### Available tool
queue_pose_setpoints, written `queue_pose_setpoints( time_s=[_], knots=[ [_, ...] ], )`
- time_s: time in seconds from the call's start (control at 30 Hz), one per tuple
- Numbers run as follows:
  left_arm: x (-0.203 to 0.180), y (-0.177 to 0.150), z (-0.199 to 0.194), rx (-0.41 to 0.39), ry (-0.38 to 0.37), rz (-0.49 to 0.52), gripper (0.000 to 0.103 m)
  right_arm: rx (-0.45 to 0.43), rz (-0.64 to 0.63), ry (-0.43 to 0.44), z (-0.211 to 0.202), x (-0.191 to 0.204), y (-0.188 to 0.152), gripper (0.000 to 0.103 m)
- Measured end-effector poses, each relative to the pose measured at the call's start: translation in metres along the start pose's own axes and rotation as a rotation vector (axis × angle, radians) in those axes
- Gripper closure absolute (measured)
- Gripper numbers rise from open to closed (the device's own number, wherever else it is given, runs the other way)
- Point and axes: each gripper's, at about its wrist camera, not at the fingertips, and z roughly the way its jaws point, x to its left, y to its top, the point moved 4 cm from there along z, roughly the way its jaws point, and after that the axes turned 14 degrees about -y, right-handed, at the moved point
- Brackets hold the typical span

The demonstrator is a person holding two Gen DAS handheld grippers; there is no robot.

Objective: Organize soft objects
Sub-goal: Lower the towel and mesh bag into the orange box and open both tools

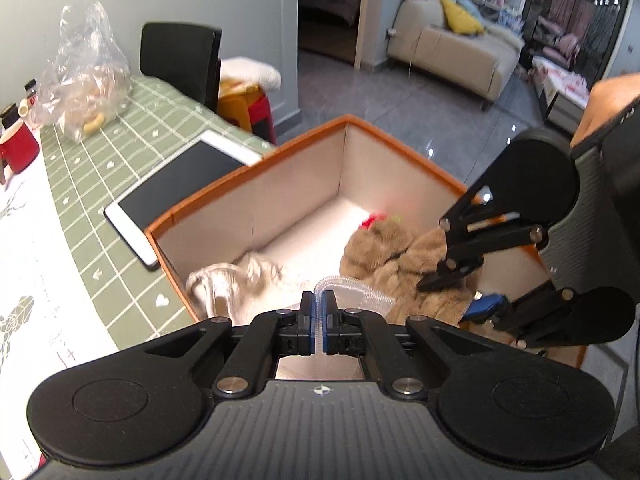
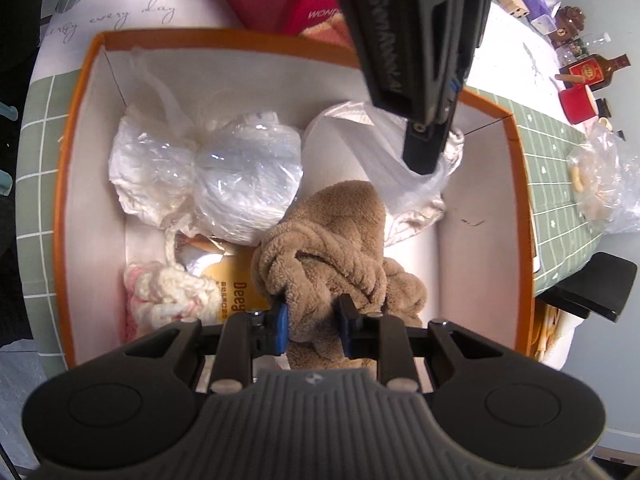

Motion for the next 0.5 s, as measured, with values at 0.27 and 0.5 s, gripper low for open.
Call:
queue_pose_setpoints(
  time_s=[0.27, 0.5],
  knots=[
    [-0.004, -0.008, 0.008, 0.039, 0.021, 0.018, 0.094, -0.002, 0.01, 0.005, 0.012, 0.0, -0.002, 0.075],
    [-0.003, 0.0, -0.01, -0.009, 0.007, 0.0, 0.073, 0.005, 0.026, -0.021, 0.001, 0.004, -0.001, 0.062]
  ],
)
